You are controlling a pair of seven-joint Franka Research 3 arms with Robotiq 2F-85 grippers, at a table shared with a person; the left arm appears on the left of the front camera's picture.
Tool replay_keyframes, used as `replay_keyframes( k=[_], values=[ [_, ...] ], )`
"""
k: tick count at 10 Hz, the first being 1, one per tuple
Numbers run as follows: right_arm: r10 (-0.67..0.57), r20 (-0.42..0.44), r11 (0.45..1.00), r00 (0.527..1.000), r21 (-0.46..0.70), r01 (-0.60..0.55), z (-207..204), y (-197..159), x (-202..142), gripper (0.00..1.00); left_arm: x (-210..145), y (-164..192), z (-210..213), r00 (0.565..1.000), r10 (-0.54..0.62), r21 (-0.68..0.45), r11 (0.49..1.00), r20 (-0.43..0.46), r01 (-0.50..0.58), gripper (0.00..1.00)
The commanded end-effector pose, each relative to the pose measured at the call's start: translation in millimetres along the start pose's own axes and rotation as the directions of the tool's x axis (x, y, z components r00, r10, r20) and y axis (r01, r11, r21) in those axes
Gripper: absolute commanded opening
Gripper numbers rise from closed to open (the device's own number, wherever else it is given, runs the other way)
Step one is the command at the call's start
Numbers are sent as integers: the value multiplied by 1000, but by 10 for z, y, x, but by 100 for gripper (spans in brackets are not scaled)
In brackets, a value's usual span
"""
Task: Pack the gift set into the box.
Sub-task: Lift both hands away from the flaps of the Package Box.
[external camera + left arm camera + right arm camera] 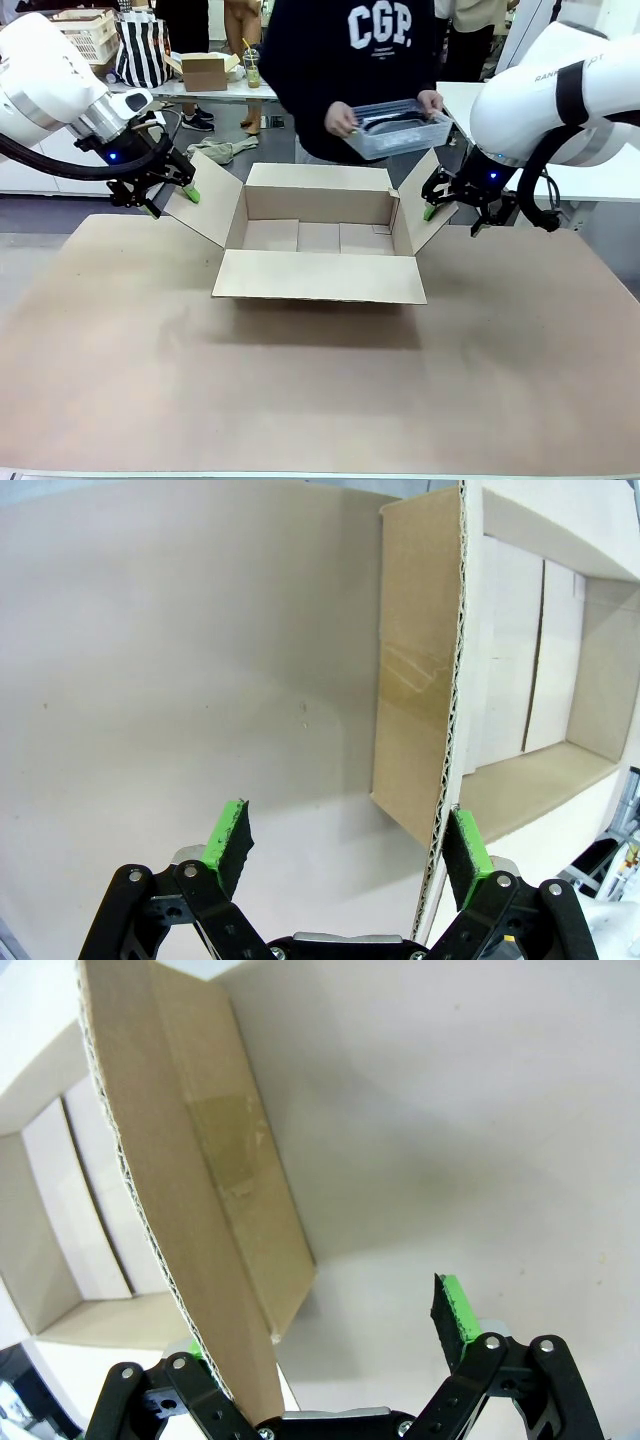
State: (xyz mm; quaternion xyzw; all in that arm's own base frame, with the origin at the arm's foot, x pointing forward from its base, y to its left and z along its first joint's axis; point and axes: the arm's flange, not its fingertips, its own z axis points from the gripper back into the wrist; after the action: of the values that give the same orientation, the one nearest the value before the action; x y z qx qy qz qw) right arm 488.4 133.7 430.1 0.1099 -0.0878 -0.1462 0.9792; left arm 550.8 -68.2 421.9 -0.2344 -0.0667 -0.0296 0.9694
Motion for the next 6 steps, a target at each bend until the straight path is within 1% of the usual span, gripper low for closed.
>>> replay_keyframes(
  k=[1,6],
  values=[
    [-14,-5,1000,1000,-24,14,12,32,9,100,-5,-14,11,1000,10,13,1000,2,-10,100],
    [-14,-5,1000,1000,-24,14,12,32,9,100,-5,-14,11,1000,10,13,1000,2,-10,100]
  ],
)
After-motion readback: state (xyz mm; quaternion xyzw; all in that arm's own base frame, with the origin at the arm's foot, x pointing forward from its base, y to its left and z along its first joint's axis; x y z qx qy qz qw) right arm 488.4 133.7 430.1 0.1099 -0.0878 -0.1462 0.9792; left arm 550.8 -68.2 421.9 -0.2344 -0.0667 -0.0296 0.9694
